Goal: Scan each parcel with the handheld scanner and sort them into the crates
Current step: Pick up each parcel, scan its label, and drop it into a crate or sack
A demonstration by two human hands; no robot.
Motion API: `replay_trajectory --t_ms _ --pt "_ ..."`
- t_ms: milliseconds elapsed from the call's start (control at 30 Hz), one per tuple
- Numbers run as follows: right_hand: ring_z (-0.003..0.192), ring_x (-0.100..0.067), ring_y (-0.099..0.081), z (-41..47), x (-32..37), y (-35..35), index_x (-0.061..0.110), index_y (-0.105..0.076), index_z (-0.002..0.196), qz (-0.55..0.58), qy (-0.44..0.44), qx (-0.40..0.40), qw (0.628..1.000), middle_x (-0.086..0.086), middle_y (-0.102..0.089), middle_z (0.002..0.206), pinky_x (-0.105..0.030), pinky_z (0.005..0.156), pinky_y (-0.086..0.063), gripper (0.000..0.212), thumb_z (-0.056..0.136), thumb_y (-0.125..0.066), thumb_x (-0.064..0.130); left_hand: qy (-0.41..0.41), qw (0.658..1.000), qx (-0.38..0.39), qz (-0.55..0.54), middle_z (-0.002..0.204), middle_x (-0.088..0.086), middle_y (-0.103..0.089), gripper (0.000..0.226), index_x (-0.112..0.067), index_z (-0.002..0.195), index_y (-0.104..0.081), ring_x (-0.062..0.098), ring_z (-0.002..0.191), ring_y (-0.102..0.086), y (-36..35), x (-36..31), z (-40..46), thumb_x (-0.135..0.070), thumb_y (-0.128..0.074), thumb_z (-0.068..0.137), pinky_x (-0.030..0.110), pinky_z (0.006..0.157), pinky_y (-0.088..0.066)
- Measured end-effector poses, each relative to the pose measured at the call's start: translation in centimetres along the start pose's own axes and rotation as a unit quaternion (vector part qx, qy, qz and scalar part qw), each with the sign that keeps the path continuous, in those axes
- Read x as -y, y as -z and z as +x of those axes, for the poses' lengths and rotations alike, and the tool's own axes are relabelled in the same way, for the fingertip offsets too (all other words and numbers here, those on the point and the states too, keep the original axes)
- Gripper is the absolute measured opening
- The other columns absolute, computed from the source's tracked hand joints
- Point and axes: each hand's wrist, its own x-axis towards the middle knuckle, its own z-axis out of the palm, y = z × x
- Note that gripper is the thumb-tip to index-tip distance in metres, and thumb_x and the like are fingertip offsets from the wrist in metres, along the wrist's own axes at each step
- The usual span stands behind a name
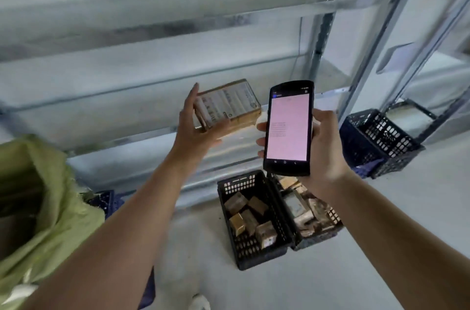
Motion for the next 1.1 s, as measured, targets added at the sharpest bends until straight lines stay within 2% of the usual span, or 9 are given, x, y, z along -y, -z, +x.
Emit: replay_trajectory --t_ms 67,167,367,500,567,667,800,967,1100 --pt "0.094 -0.036 -0.07 -1.2 2.3 -2.3 0.007 -0.061 0.141 -0.008 0.024 0.012 1.0 -0.026 -0.073 0.118 -0.043 0.078 -0.063 0.067 0.107 -0.02 0.048 -0.03 1.0 -0.002 0.001 0.153 0.0 -0.042 0.099 -0.063 0.151 -0.036 0.019 0.133 -0.061 1.4 -4.0 0.3 -0.031 -0.095 0.078 0.045 0.093 -0.063" --pt "0.095 -0.036 -0.07 -2.5 4.9 -6.4 0.008 -0.063 0.14 -0.014 0.055 0.027 0.998 -0.03 -0.07 0.126 -0.045 0.081 -0.062 0.067 0.107 -0.02 0.048 -0.082 0.997 -0.002 0.001 0.133 -0.004 -0.056 0.092 -0.048 0.151 -0.04 -0.003 0.106 -0.07 3.7 -9.3 0.9 -0.01 -0.09 0.083 0.023 0.082 -0.061" --pt "0.094 -0.038 -0.071 -3.9 7.8 -14.1 0.01 -0.065 0.14 0.018 0.073 0.073 0.994 -0.029 -0.071 0.127 -0.045 0.079 -0.065 0.065 0.105 -0.025 0.047 -0.201 0.976 0.009 0.078 0.139 -0.003 -0.057 0.097 -0.048 0.148 -0.041 0.01 0.118 -0.064 8.9 -17.2 2.3 -0.016 -0.096 0.075 0.027 0.085 -0.061" --pt "0.096 -0.04 -0.073 -4.5 8.8 -17.2 0.013 -0.068 0.138 0.024 0.066 0.092 0.993 -0.027 -0.073 0.125 -0.049 0.081 -0.066 0.065 0.105 -0.028 0.052 -0.247 0.965 0.022 0.082 0.14 0.0 -0.051 0.103 -0.055 0.136 -0.045 0.027 0.119 -0.066 11.0 -20.3 3.5 -0.021 -0.102 0.058 0.039 0.084 -0.065" --pt "0.094 -0.039 -0.073 -4.8 9.3 -17.9 0.012 -0.069 0.137 0.012 0.055 0.1 0.993 -0.026 -0.074 0.124 -0.049 0.081 -0.065 0.065 0.104 -0.03 0.052 -0.265 0.959 0.026 0.099 0.14 0.0 -0.05 0.104 -0.058 0.133 -0.046 0.029 0.121 -0.063 11.7 -21.1 4.4 -0.015 -0.104 0.058 0.041 0.083 -0.065" --pt "0.093 -0.039 -0.072 -5.2 10.0 -18.7 0.008 -0.069 0.136 -0.004 0.052 0.113 0.992 -0.026 -0.074 0.124 -0.05 0.083 -0.063 0.066 0.103 -0.032 0.051 -0.286 0.948 0.03 0.135 0.142 0.003 -0.047 0.102 -0.054 0.136 -0.043 0.03 0.127 -0.058 12.3 -21.8 5.4 -0.005 -0.099 0.066 0.04 0.081 -0.066" --pt "0.092 -0.039 -0.071 -5.5 10.4 -19.1 0.006 -0.069 0.137 -0.004 0.039 0.12 0.992 -0.026 -0.073 0.121 -0.05 0.083 -0.063 0.066 0.102 -0.034 0.05 -0.312 0.932 0.024 0.184 0.144 0.0 -0.045 0.103 -0.05 0.144 -0.039 0.029 0.134 -0.052 12.5 -22.6 6.4 -0.014 -0.098 0.068 0.046 0.091 -0.064" --pt "0.092 -0.041 -0.07 -6.0 10.5 -18.8 0.004 -0.068 0.138 0.001 0.019 0.149 0.989 -0.027 -0.071 0.12 -0.047 0.078 -0.062 0.068 0.102 -0.037 0.053 -0.329 0.916 0.026 0.227 0.145 -0.003 -0.05 0.102 -0.046 0.149 -0.039 0.018 0.134 -0.052 11.8 -23.6 7.1 -0.018 -0.099 0.072 0.037 0.1 -0.06" --pt "0.093 -0.041 -0.07 -6.1 10.6 -18.5 0.003 -0.067 0.138 -0.004 0.009 0.17 0.985 -0.028 -0.071 0.121 -0.047 0.077 -0.062 0.069 0.102 -0.036 0.053 -0.325 0.913 0.039 0.242 0.148 -0.003 -0.048 0.104 -0.046 0.153 -0.037 0.02 0.134 -0.054 11.2 -23.9 7.8 -0.024 -0.099 0.072 0.039 0.099 -0.061"
